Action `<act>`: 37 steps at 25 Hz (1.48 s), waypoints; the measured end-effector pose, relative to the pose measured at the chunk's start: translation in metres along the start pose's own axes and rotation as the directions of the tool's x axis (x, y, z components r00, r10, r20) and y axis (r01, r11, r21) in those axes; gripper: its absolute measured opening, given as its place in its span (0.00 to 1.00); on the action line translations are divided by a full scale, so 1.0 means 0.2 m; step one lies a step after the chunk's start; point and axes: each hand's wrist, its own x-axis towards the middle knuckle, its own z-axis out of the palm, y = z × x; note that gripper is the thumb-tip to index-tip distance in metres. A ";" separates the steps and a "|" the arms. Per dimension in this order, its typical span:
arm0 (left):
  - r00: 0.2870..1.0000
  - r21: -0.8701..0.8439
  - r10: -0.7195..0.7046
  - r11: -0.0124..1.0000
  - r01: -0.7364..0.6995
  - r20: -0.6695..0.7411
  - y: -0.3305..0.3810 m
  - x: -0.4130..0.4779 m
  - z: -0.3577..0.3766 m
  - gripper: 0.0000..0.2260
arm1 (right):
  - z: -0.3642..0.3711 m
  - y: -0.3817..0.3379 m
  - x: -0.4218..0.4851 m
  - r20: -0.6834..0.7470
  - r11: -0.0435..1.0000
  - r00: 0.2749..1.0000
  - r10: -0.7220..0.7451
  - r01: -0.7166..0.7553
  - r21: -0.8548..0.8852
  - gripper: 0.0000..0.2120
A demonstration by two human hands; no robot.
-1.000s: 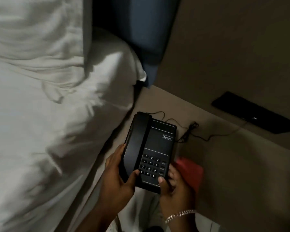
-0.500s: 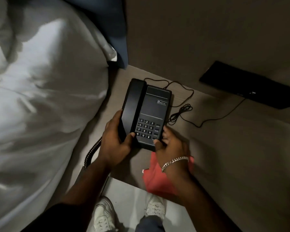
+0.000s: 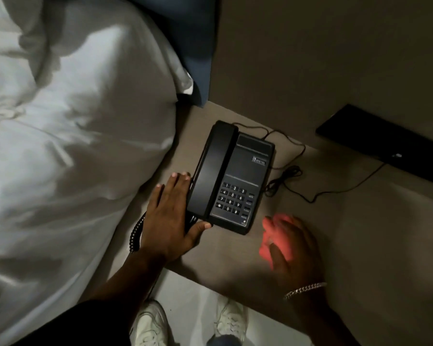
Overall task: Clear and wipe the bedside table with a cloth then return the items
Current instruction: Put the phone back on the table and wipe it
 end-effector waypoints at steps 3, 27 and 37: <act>1.000 0.055 -0.002 0.998 0.001 0.019 -0.01 0.01 0.01 0.45 | -0.04 -0.17 0.24 -0.102 0.986 0.990 -0.095 0.108 0.125 0.24; 0.999 0.111 0.033 0.993 -0.036 0.024 -0.02 0.01 0.03 0.40 | 0.13 -0.41 0.75 -0.018 0.982 0.989 -0.147 0.144 -0.125 0.25; 0.998 0.138 0.065 0.988 -0.066 0.006 -0.05 0.00 0.04 0.37 | 0.05 -0.48 0.40 -0.050 0.924 0.925 -0.377 0.379 0.051 0.25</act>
